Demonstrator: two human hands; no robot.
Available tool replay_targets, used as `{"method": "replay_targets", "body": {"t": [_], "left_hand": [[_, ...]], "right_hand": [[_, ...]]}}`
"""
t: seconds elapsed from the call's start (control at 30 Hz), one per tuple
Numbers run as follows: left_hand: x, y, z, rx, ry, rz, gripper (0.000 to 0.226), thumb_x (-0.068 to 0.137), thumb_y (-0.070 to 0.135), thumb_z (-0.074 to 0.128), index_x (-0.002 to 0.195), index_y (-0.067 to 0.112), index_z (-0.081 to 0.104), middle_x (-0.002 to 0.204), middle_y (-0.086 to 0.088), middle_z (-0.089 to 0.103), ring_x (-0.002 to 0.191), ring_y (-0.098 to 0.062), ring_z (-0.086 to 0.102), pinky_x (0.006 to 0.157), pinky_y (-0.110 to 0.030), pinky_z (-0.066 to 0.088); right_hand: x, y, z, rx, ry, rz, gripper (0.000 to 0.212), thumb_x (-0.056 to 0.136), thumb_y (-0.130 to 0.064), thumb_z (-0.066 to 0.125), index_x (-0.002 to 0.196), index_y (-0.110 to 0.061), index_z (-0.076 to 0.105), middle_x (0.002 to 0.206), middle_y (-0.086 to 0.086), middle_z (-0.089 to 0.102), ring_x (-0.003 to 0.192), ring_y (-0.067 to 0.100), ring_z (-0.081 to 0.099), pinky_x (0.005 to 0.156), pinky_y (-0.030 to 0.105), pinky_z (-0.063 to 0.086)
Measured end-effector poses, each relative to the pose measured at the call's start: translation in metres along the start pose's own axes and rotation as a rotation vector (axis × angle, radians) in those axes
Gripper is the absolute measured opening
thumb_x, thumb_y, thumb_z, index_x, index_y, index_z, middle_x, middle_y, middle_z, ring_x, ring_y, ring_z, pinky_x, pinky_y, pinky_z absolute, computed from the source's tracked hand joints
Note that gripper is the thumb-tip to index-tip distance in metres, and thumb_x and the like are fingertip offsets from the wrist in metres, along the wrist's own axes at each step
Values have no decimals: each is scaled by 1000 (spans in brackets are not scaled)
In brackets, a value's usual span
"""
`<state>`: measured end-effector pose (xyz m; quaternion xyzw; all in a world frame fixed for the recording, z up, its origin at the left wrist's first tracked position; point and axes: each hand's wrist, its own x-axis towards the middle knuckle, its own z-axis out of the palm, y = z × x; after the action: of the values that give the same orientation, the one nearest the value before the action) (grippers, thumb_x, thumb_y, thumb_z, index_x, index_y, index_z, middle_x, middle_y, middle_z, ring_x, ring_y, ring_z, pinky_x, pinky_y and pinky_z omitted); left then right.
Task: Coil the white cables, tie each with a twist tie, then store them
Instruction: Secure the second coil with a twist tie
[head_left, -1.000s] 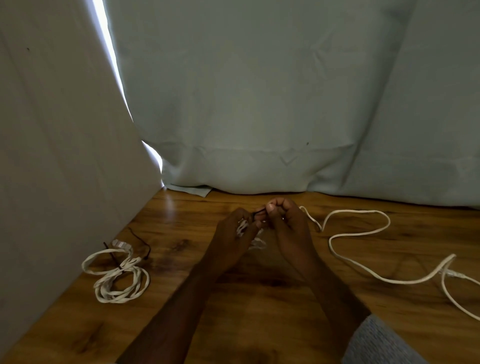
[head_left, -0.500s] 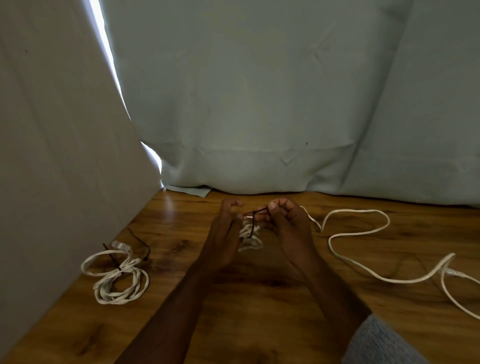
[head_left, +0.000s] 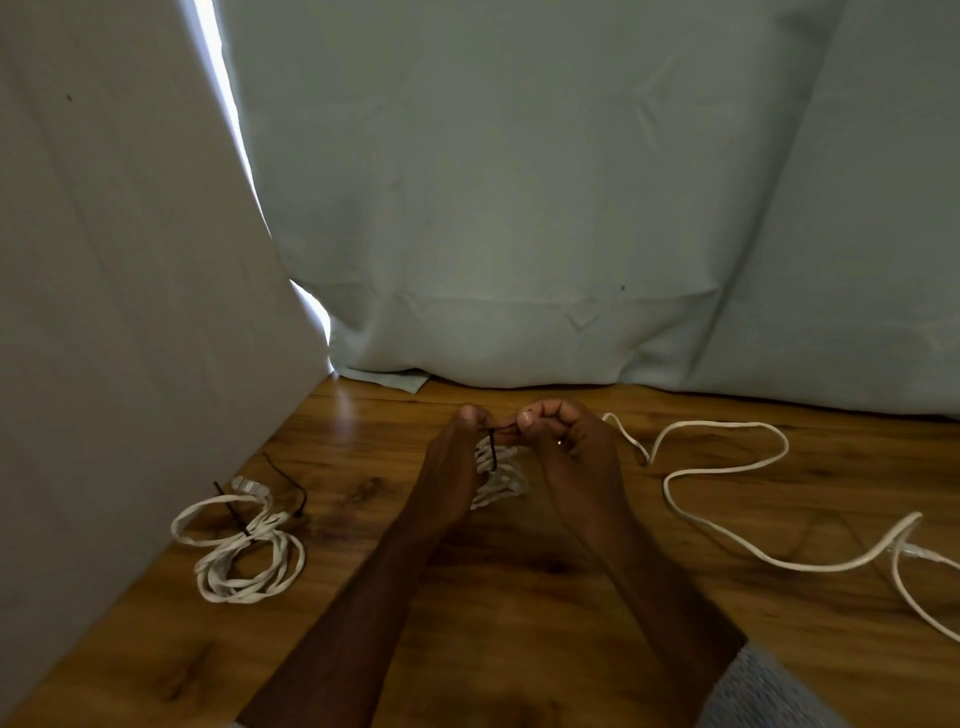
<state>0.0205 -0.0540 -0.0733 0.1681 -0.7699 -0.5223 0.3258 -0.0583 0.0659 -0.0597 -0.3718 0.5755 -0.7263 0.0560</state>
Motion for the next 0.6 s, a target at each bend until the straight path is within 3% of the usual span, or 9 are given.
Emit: {"method": "replay_targets", "body": {"t": [0.1,0.23,0.4,0.47,0.53,0.57,0.6], "left_hand": [[-1,3,0,-15,-63,47,35,107,42,27,98,29,58,94,-8,69,88,-27,69,75,-62,55],[-3,-1,-1,-33,-92,111,39,104,49,30,105,24,59,95,-15,68,85,-38,68,71,-62,54],[2,-9,0,-22,-77,124,44,104,49,34,100,14,59,92,-19,64,83,-42,65,70,-62,53],[6,-12,0,25,-63,105,35,105,36,36,102,14,61,93,-14,66,86,-30,68,71,-53,55],[8,-15,-1,65,-75,70,26,106,18,39,113,13,64,102,2,64,88,2,64,72,-29,56],[9,-15,-2,79,-79,64,26,104,11,41,116,11,64,104,6,62,86,9,60,71,-21,53],[10,-16,-1,78,-80,74,24,103,7,43,114,8,64,101,2,62,85,7,61,69,-22,52]], "right_hand": [[-1,4,3,-23,31,8,8,97,-15,64,91,-15,68,90,9,77,87,25,75,79,52,61],[-1,3,1,-6,66,16,12,94,-19,64,85,-26,68,91,9,76,88,27,75,80,54,60],[-2,-2,2,-53,45,-51,9,98,-19,63,92,-14,67,88,6,76,85,22,75,80,50,60],[-2,-10,1,8,23,-84,10,99,-15,60,91,-12,66,87,7,76,82,23,75,77,43,61],[-3,-21,0,160,-19,-83,11,99,-11,57,92,-7,64,87,8,76,77,22,75,73,34,60],[-3,-25,-1,211,-36,-83,12,97,-13,57,93,-4,63,86,9,76,74,22,75,72,31,59],[-3,-27,-1,238,-51,-88,16,95,-17,57,93,-2,63,85,9,75,72,22,75,70,30,59]]}}
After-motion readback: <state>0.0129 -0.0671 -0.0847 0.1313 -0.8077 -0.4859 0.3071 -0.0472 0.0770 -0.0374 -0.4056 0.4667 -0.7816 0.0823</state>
